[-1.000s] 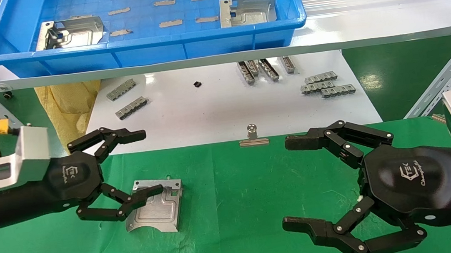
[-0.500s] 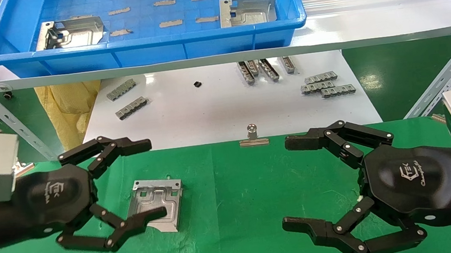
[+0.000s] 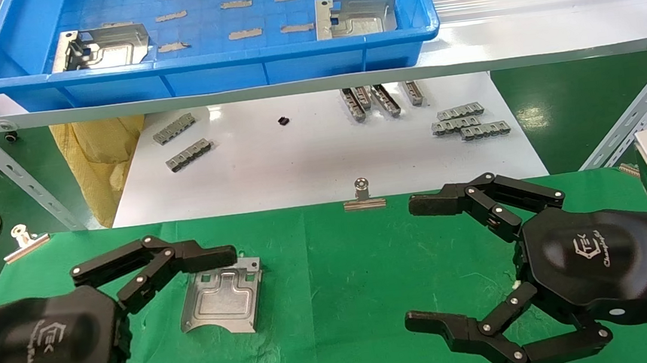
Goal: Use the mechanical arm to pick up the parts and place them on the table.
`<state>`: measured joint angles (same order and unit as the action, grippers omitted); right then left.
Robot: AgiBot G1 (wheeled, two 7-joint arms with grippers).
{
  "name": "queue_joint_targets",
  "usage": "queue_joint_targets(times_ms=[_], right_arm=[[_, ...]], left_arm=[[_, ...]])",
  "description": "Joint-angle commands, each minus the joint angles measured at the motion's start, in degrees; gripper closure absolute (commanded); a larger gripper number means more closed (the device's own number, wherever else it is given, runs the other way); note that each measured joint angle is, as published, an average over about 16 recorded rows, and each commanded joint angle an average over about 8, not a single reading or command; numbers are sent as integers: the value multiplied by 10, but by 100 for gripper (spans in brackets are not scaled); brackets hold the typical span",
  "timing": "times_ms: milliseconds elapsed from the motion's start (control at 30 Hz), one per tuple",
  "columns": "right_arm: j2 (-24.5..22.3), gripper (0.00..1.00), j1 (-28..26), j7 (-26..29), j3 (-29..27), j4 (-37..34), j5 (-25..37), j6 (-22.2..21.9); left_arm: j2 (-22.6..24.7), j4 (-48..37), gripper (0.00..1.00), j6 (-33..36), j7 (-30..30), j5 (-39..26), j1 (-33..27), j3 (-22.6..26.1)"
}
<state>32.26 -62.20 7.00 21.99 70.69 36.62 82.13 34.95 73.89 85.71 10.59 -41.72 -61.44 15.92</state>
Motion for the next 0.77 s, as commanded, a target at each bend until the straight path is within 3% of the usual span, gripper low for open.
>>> queue_joint_targets(times_ms=[33, 767], right_arm=[[0, 0, 0, 0, 0, 0, 0, 0], [0, 0, 0, 0, 0, 0, 0, 0]], left_arm=[[-4, 16, 0, -1, 10, 5, 8, -6], [0, 1, 0, -1, 3, 0, 1, 0]])
